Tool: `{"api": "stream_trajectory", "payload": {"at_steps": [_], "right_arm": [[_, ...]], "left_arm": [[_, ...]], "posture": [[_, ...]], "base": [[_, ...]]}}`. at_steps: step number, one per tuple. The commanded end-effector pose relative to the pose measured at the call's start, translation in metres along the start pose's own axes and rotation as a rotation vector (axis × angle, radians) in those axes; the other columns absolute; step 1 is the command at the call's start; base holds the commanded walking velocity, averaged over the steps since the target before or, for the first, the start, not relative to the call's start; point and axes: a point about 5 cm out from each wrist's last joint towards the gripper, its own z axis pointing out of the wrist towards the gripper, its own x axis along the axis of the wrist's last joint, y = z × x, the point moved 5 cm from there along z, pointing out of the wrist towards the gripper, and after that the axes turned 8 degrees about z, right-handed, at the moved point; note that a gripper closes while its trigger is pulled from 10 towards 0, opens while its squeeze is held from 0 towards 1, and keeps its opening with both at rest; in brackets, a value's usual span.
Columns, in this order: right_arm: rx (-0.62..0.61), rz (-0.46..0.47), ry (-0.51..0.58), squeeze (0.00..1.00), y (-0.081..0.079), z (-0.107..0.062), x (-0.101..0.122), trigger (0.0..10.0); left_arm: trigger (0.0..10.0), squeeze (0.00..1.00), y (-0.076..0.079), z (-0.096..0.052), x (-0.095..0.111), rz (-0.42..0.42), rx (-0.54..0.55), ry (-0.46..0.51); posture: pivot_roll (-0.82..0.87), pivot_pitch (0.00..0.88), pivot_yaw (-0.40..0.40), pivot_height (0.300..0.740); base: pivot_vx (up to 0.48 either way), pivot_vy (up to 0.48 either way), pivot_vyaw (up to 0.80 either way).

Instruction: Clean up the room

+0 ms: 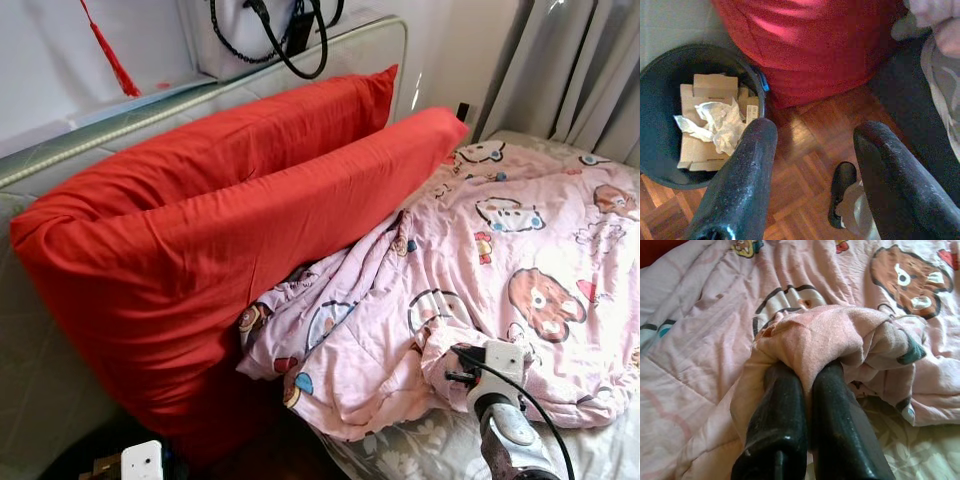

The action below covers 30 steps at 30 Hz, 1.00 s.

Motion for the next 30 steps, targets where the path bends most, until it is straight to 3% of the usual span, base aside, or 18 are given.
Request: {"api": "stream_trajectory", "payload": {"at_steps": [1,30], "right_arm": [[-0.007,0.028,0.016,0.00,0.0011,-0.0012,0.0002,10.0],[-0.029,0.030,0.036,0.00,-0.0002,-0.0034,-0.0023,10.0]], "left_arm": [[10.0,0.00,-0.0014,-0.0010,-0.0064,0.008,-0.001,-0.030],[10.0,0.00,-0.0069,-0.0028,-0.0154,0.038,-0.028,-0.076]], "posture": [[0.10,0.000,-0.001,0.740],[0.09,0.000,0.041,0.740]], "base": [[0.000,0.000,0.00],[0.000,0.000,0.00]]}}
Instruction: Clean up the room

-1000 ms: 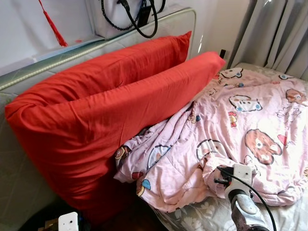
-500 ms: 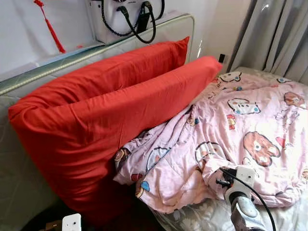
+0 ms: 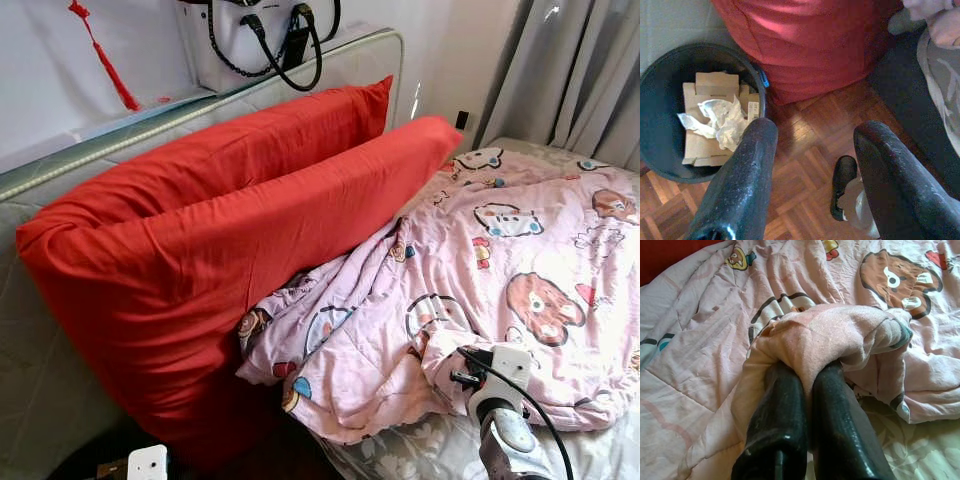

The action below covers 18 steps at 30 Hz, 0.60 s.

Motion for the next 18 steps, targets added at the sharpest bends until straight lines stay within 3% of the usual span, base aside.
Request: {"api": "stream_trajectory", "payload": {"at_steps": [1,18], "right_arm": [[-0.002,0.008,0.016,0.00,-0.0013,-0.0005,0.0012,10.0],[-0.020,0.020,0.037,0.00,0.0019,-0.0016,0.0029,10.0]], "left_arm": [[10.0,0.00,-0.0041,-0.0015,-0.0075,0.019,-0.002,-0.036],[10.0,0.00,-0.0067,-0.0032,-0.0130,0.012,-0.008,-0.055]], "posture": [[0.09,0.000,0.041,0.740],[0.09,0.000,0.045,0.740]], "base": [[0.000,0.000,0.00],[-0.014,0.000,0.00]]}}
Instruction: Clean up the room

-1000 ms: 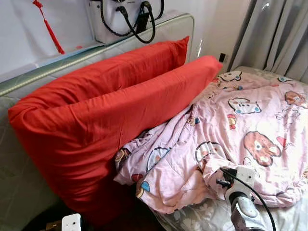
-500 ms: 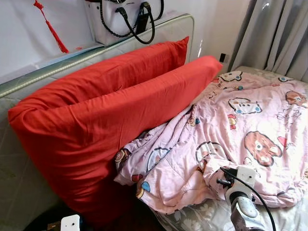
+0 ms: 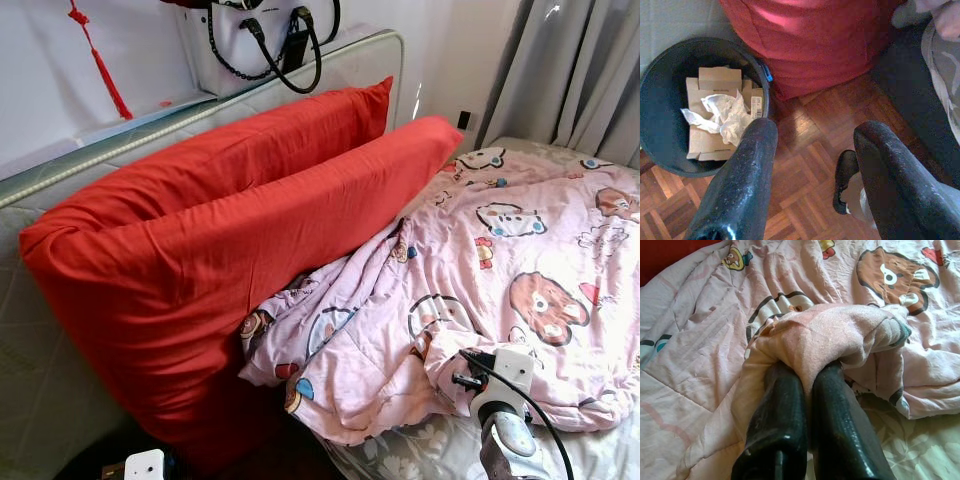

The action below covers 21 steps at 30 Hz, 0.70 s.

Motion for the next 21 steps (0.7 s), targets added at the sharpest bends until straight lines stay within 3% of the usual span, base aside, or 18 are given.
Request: {"api": "stream_trajectory", "payload": {"at_steps": [1,17,21], "right_arm": [[-0.004,0.016,0.030,0.00,-0.001,0.001,0.006,10.0],[-0.011,0.010,0.059,0.00,-0.001,0.003,0.014,10.0],[-0.002,-0.031,0.070,0.00,-0.001,0.003,0.016,10.0]], "left_arm": [[10.0,0.00,-0.005,-0.002,-0.008,0.010,0.005,-0.030],[10.0,0.00,-0.006,-0.002,-0.006,0.000,0.012,-0.025],[10.0,0.00,-0.005,-0.001,-0.006,0.002,0.010,-0.025]], "posture": [[0.09,0.000,0.046,0.740],[0.10,0.000,0.044,0.740],[0.10,0.000,0.043,0.740]], "base": [[-0.240,0.000,0.00],[-0.268,0.000,0.00],[-0.283,0.000,0.00]]}}
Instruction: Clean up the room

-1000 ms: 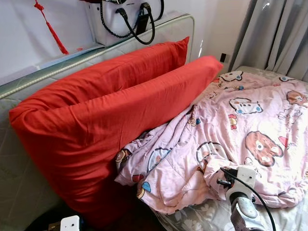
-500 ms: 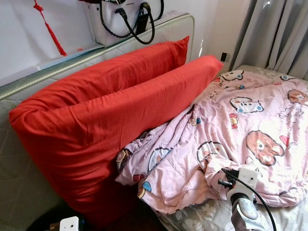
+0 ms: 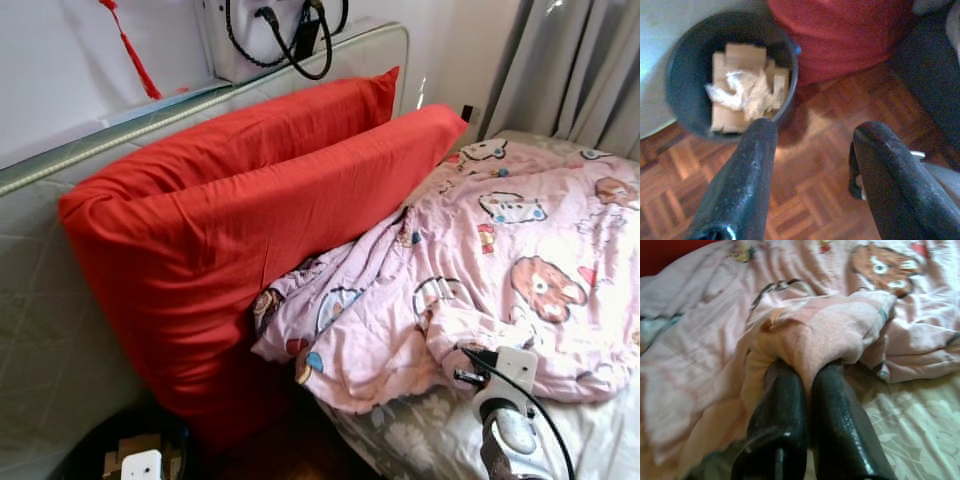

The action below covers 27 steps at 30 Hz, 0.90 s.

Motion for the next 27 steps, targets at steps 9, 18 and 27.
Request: {"api": "stream_trajectory", "payload": {"at_steps": [9,18,27], "right_arm": [[-0.020,-0.010,0.070,0.00,0.004,0.005,0.020,10.0],[0.025,-0.035,0.103,0.00,-0.008,0.007,0.028,10.0],[0.047,-0.058,0.131,0.00,-0.014,0.006,0.032,10.0]], "left_arm": [[10.0,0.00,-0.002,-0.004,-0.013,0.002,0.004,-0.040],[10.0,0.00,-0.002,-0.004,-0.014,0.000,0.003,-0.041],[10.0,0.00,-0.002,-0.004,-0.013,-0.003,0.004,-0.037]], "posture": [[0.10,0.000,0.039,0.740],[0.10,0.000,0.038,0.740],[0.10,0.000,0.034,0.740]], "base": [[-0.284,0.000,0.00],[-0.284,0.000,0.00],[-0.207,0.000,0.00]]}}
